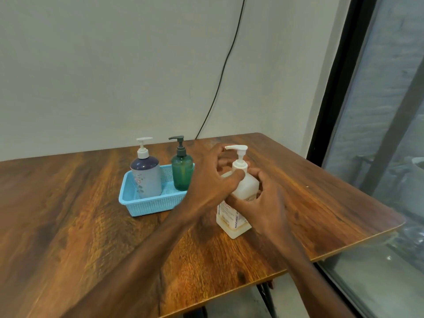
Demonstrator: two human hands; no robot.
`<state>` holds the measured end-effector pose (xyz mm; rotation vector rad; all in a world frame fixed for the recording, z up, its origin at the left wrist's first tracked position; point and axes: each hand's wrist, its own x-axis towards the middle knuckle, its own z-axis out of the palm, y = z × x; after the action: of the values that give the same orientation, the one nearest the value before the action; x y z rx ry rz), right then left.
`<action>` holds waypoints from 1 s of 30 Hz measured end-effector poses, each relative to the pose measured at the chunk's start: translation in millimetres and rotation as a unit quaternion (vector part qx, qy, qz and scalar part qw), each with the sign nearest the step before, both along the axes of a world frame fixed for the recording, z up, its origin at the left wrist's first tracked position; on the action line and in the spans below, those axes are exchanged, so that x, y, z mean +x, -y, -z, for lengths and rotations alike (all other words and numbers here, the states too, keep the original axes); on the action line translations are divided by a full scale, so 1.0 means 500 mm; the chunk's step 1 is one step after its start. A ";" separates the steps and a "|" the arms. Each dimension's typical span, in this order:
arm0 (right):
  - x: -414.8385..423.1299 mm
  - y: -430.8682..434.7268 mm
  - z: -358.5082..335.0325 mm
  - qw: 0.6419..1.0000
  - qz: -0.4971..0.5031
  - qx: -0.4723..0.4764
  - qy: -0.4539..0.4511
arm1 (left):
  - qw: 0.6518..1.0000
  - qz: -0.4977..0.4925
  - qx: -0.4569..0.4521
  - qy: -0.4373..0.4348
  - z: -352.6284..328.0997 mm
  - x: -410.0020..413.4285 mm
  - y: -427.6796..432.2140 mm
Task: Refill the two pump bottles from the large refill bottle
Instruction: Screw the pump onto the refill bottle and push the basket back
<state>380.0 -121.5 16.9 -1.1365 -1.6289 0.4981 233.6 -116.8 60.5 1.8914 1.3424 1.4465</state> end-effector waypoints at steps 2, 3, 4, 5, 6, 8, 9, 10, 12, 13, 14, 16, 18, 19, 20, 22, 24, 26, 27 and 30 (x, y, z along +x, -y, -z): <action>0.001 -0.002 0.001 1.000 -0.002 -0.002 -0.001 | 1.000 -0.006 0.005 -0.002 -0.001 0.008 0.003; 0.002 -0.003 0.002 1.000 -0.002 -0.006 -0.001 | 1.000 -0.013 0.007 -0.006 -0.001 0.010 0.004; 0.003 -0.003 0.002 1.000 -0.002 -0.009 -0.001 | 1.000 -0.024 0.011 -0.011 -0.001 0.012 0.006; 0.003 -0.003 0.002 1.000 -0.004 -0.010 -0.003 | 0.999 -0.037 0.018 -0.011 0.000 0.012 0.006; 0.003 -0.003 0.003 1.000 -0.007 -0.011 -0.007 | 0.999 -0.044 0.025 -0.002 0.001 0.010 0.005; 0.003 -0.004 0.003 1.000 -0.014 -0.014 -0.014 | 0.999 -0.041 0.024 0.018 0.002 0.002 0.002; 0.003 -0.004 0.003 1.000 -0.016 -0.014 -0.015 | 0.999 -0.034 0.018 0.018 0.001 -0.001 0.002; 0.003 -0.004 0.004 1.000 -0.017 -0.014 -0.013 | 0.999 -0.028 0.014 0.015 0.000 -0.004 0.002; 0.003 -0.004 0.004 1.000 -0.015 -0.013 -0.010 | 1.000 -0.021 0.014 0.004 -0.001 -0.009 0.002; 0.003 -0.005 0.004 1.000 -0.015 -0.011 -0.012 | 1.000 -0.018 0.016 -0.002 -0.002 -0.011 0.002; 0.003 -0.005 0.005 1.000 -0.014 -0.009 -0.014 | 1.000 -0.014 0.016 -0.007 -0.003 -0.014 0.002; 0.002 -0.005 0.004 1.000 -0.012 -0.006 -0.015 | 1.000 0.000 0.012 -0.013 -0.006 -0.023 -0.001; 0.001 -0.004 0.004 1.000 -0.011 -0.005 -0.016 | 1.000 0.018 0.008 -0.016 -0.010 -0.032 -0.004; 0.001 -0.004 0.003 1.000 -0.011 -0.004 -0.017 | 0.999 0.028 0.005 -0.017 -0.012 -0.037 -0.005; 0.001 -0.004 0.003 1.000 -0.010 -0.004 -0.016 | 0.999 0.040 -0.002 -0.019 -0.015 -0.041 -0.006; 0.001 -0.004 0.002 1.000 -0.008 -0.005 -0.013 | 0.997 0.063 -0.019 -0.034 -0.020 -0.046 -0.009; 0.001 -0.004 0.002 1.000 -0.007 -0.008 -0.011 | 0.995 0.073 -0.033 -0.065 -0.022 -0.046 -0.009; 0.002 -0.003 0.002 1.000 -0.009 -0.008 -0.009 | 0.993 0.060 -0.037 -0.099 -0.023 -0.038 -0.005; 0.003 -0.003 0.002 1.000 -0.009 -0.010 -0.011 | 0.993 0.041 -0.033 -0.106 -0.022 -0.031 -0.002; 0.002 0.000 0.000 1.000 -0.012 -0.017 -0.018 | 0.999 -0.016 -0.007 -0.049 -0.018 -0.012 0.002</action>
<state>381.2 -121.3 17.1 -1.1279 -1.6091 0.5613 227.7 -118.0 69.3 1.9634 1.4290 1.3707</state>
